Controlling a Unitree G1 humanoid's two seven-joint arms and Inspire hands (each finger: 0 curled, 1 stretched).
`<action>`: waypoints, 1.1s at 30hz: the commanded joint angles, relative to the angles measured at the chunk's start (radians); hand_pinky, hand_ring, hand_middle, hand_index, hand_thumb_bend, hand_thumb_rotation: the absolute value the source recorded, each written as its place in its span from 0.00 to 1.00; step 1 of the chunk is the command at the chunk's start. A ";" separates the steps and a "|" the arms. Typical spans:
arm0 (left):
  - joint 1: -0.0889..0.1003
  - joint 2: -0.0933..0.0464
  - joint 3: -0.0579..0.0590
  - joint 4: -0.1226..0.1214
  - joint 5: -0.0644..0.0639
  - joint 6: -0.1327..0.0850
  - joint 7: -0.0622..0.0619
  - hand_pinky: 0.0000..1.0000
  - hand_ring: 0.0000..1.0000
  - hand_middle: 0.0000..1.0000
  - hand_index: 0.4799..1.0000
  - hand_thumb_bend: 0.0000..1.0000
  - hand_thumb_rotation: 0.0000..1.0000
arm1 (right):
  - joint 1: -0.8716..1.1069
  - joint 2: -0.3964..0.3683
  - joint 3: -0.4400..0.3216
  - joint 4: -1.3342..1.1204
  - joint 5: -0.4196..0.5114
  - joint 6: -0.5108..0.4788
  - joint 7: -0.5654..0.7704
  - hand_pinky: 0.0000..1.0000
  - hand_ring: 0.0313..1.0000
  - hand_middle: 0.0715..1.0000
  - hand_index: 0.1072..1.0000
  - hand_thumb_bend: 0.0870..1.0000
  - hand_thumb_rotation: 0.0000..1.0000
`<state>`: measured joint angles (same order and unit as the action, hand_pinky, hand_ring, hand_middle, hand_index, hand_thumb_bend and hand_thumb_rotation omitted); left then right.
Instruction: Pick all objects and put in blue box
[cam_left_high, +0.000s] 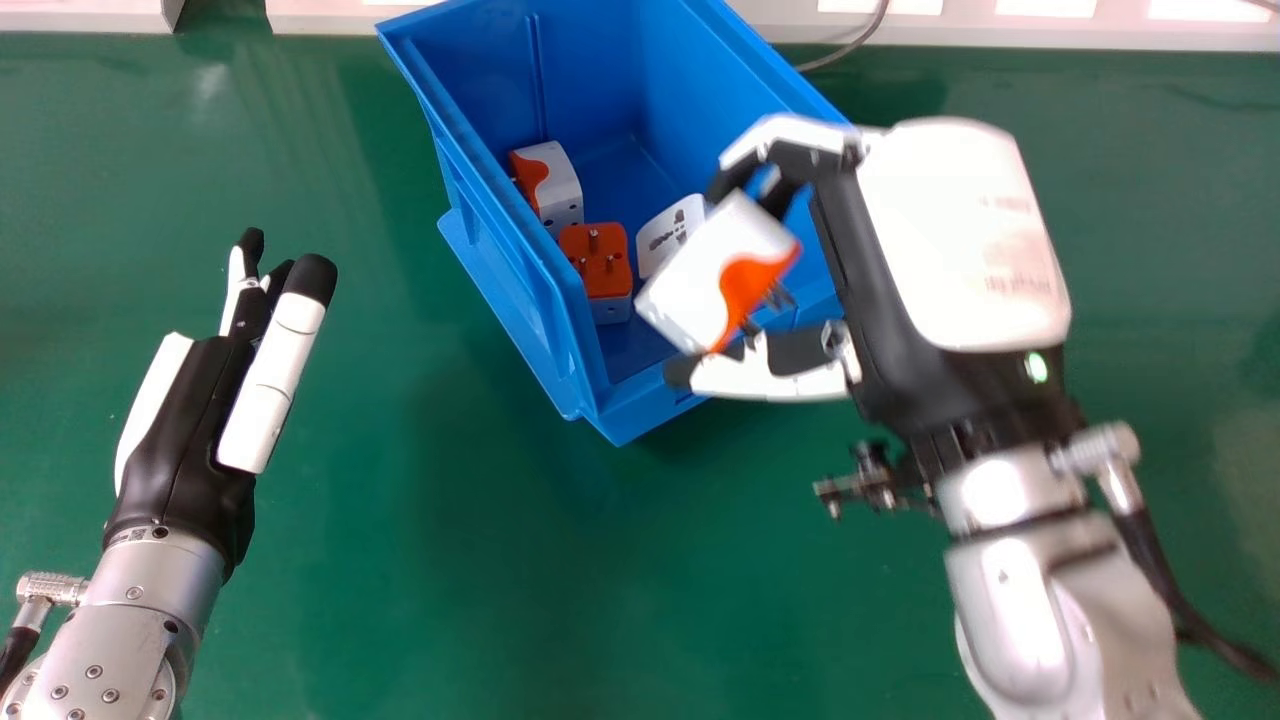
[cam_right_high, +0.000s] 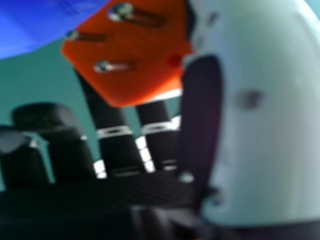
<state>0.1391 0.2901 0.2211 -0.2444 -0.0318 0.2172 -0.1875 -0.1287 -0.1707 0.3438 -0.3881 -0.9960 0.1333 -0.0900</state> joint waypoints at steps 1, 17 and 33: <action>0.000 0.007 0.007 -0.018 -0.001 -0.016 0.005 1.00 1.00 1.00 1.00 0.81 1.00 | -0.094 0.006 -0.015 0.055 0.009 -0.008 0.010 0.03 0.04 0.05 0.41 0.44 0.14; 0.028 0.015 0.010 -0.036 0.001 -0.044 -0.003 1.00 1.00 1.00 1.00 0.88 1.00 | -0.488 0.029 0.010 0.693 0.048 0.002 -0.133 0.05 0.06 0.10 0.41 0.44 0.14; 0.034 0.008 0.008 -0.038 0.002 -0.052 0.004 1.00 1.00 1.00 1.00 0.84 1.00 | -0.761 0.108 0.097 1.117 0.100 -0.004 -0.246 0.03 0.05 0.08 0.42 0.45 0.13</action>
<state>0.1719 0.2947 0.2262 -0.2547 -0.0310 0.1771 -0.1887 -0.8275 -0.0735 0.4319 0.7227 -0.9031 0.1500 -0.3062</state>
